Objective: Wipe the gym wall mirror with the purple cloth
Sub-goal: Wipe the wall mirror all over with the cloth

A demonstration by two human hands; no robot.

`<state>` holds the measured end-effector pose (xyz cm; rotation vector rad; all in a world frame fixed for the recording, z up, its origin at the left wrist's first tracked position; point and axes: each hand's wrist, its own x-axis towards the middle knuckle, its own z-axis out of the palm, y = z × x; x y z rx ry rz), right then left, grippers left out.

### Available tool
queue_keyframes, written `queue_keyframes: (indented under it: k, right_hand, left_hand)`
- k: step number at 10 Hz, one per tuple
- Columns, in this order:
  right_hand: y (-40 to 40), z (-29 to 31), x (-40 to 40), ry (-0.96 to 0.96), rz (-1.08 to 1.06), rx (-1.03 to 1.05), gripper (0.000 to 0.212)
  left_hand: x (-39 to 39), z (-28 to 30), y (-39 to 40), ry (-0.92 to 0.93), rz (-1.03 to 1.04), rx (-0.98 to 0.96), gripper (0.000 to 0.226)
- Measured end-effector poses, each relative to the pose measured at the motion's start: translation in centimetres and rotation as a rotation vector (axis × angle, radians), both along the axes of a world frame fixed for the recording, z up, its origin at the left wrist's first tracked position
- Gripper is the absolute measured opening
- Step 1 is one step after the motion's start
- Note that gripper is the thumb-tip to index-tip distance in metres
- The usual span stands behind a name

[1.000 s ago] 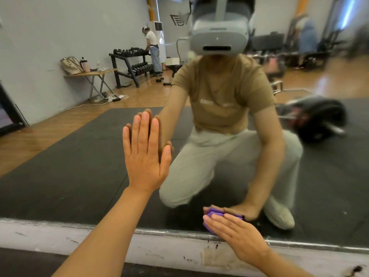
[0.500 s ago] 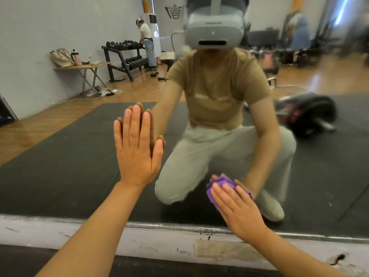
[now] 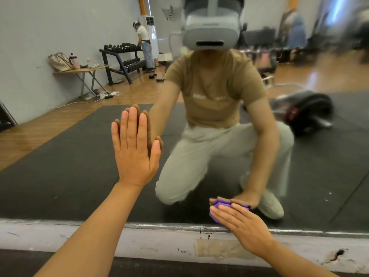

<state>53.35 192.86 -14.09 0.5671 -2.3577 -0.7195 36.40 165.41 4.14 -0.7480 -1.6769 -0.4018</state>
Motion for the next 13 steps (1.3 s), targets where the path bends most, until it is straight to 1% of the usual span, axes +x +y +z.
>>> queue_keyframes:
  k: [1,2,3,4,5,6,7,8,9,10,11,12,13]
  right_hand:
    - [-1.9,4.4,-1.2,0.165,0.006,-0.148,0.084]
    - [-3.5,10.9,-2.9,0.379,0.054,-0.3,0.069]
    - [-4.4,15.4,-3.8,0.471,0.05,-0.409,0.067]
    - [-5.6,15.2,-4.5,0.532,0.022,-0.462,0.072]
    - [-7.9,11.7,-5.5,0.467,0.017,-0.399,0.076]
    - [-9.5,5.0,-6.1,0.191,0.02,-0.081,0.102]
    - [-9.7,-1.3,-5.3,-0.1,-0.028,0.15,0.124]
    - [-9.3,-2.8,-5.0,-0.193,-0.03,0.149,0.126]
    - [-8.7,-1.7,-4.6,-0.117,0.031,0.214,0.12]
    - [-6.1,0.9,-3.5,-0.018,0.06,0.16,0.11]
    - [-2.6,4.4,-2.6,0.147,0.083,0.096,0.079]
    - [-0.1,7.4,-2.0,0.263,0.064,0.011,0.055]
    - [1.0,7.6,-1.6,0.321,0.042,-0.066,0.054]
  left_hand:
    - [0.1,0.2,0.0,-0.019,0.006,0.012,0.06]
    - [0.1,0.1,0.0,-0.022,-0.007,0.003,0.061]
    - [0.1,0.1,0.0,-0.021,-0.021,-0.003,0.062]
    - [-0.1,0.0,0.1,0.002,-0.013,0.018,0.063]
    - [-0.2,0.0,0.3,0.033,-0.015,0.021,0.063]
    - [-0.1,0.1,0.3,0.035,-0.023,0.018,0.063]
    - [-0.2,0.1,0.1,0.046,-0.021,0.02,0.062]
    - [-0.3,0.1,0.1,0.05,-0.034,0.019,0.063]
    - [-0.2,0.1,0.0,0.036,-0.03,0.022,0.063]
    - [-0.3,0.0,0.0,0.04,-0.026,0.019,0.063]
    - [-0.2,0.0,0.0,0.044,-0.025,0.021,0.063]
    - [-0.2,0.0,0.0,0.047,-0.026,0.022,0.062]
    - [-0.2,0.0,0.0,0.044,-0.024,0.024,0.062]
